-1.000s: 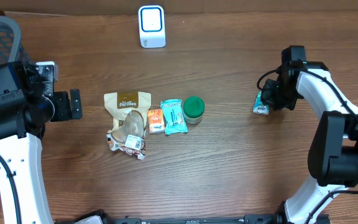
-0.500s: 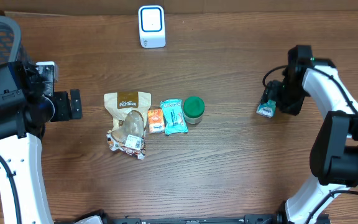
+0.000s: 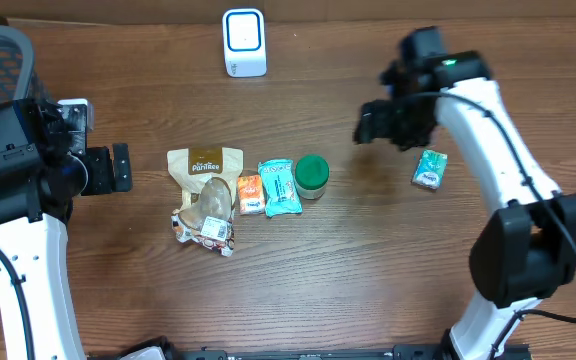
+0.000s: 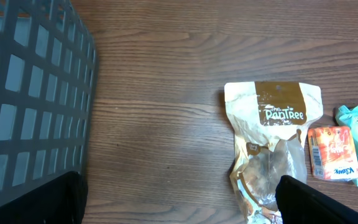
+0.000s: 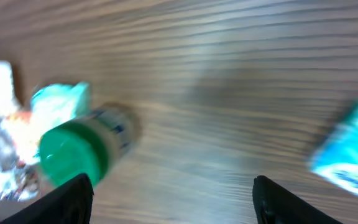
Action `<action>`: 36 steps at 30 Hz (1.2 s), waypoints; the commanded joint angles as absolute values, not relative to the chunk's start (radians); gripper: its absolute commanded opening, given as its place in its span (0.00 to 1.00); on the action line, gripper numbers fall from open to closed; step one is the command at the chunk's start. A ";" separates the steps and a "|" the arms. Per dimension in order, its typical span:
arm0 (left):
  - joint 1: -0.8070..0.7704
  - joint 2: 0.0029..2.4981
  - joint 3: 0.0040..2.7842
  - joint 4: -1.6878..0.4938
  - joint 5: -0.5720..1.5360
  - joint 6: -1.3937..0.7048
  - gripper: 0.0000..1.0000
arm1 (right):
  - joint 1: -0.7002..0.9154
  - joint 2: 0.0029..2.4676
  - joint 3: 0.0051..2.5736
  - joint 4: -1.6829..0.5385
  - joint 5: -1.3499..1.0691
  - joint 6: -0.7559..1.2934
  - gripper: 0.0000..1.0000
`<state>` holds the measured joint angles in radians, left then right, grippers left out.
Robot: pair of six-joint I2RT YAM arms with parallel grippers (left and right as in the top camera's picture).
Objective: Scan the item barcode
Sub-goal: 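Release the pack and reach the right gripper to the green-capped jar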
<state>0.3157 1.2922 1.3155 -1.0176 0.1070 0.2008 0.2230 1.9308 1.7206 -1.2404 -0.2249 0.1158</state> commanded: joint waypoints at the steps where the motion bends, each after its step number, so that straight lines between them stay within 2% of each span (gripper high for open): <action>1: 0.315 1.290 1.327 -1.017 0.104 0.186 1.00 | 0.283 1.909 1.735 -1.227 -0.237 0.104 0.83; 4: 0.315 1.290 1.327 -1.017 0.104 0.186 1.00 | 0.336 1.909 1.734 -1.200 -0.237 0.095 0.92; 11: 0.315 1.290 1.327 -1.017 0.104 0.186 0.99 | 0.421 1.926 1.717 -1.142 -0.226 0.054 0.94; 22: 0.315 1.290 1.327 -1.017 0.104 0.186 0.99 | 0.464 1.997 1.712 -1.138 -0.135 0.471 0.96; 24: 0.315 1.290 1.327 -1.017 0.104 0.186 1.00 | 0.479 2.014 1.710 -1.132 -0.131 0.503 1.00; 36: 0.315 1.290 1.327 -1.017 0.104 0.186 0.99 | 0.581 2.048 1.707 -1.133 0.012 0.633 1.00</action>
